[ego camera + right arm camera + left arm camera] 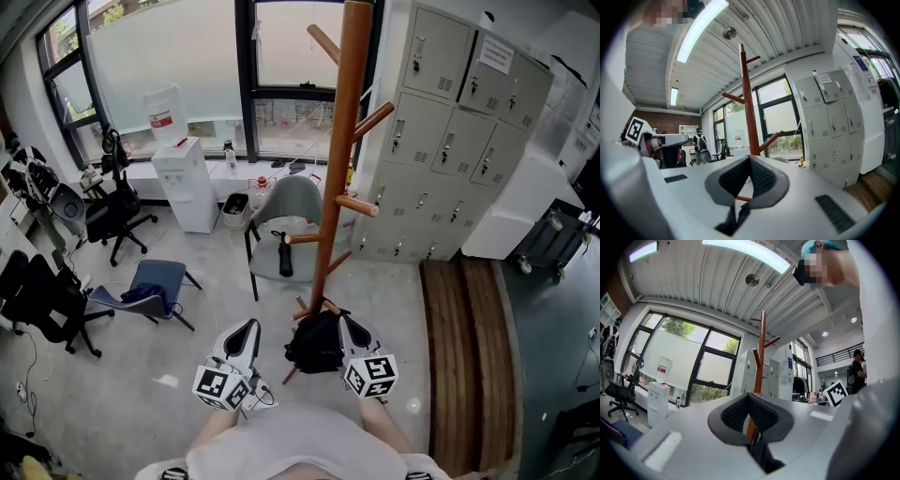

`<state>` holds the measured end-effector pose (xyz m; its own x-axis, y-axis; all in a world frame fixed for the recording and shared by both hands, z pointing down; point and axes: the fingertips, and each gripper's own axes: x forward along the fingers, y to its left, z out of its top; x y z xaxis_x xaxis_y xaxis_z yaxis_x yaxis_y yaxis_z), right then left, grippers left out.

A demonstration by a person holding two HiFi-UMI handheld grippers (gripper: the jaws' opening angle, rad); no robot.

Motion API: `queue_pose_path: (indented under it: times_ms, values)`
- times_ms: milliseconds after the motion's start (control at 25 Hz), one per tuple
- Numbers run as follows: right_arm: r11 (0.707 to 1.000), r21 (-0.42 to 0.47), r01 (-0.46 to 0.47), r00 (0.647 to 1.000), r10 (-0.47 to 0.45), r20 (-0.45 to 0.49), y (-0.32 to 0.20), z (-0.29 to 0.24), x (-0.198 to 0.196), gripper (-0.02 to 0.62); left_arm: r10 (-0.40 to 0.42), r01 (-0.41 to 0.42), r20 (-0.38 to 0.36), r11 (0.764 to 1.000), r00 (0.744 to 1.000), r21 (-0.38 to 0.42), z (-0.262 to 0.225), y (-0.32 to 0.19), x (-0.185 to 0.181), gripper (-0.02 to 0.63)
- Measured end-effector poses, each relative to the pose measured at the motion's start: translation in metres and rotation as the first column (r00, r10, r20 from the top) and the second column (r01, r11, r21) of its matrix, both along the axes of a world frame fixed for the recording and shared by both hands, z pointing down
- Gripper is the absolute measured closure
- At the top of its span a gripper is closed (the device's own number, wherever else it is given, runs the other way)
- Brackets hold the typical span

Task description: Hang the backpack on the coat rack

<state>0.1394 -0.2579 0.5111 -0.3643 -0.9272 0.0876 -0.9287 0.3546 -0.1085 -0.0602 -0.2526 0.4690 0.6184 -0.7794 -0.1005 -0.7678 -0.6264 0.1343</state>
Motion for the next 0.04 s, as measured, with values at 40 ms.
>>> queue_pose_path:
  times_ms: [40]
  values:
    - [1.000, -0.001, 0.001, 1.000, -0.001, -0.001, 0.0001, 0.0004, -0.0005, 0.588, -0.001, 0.001, -0.001, 1.000, 1.000, -0.002, 0.0001, -0.0001, -0.0006, 0.595]
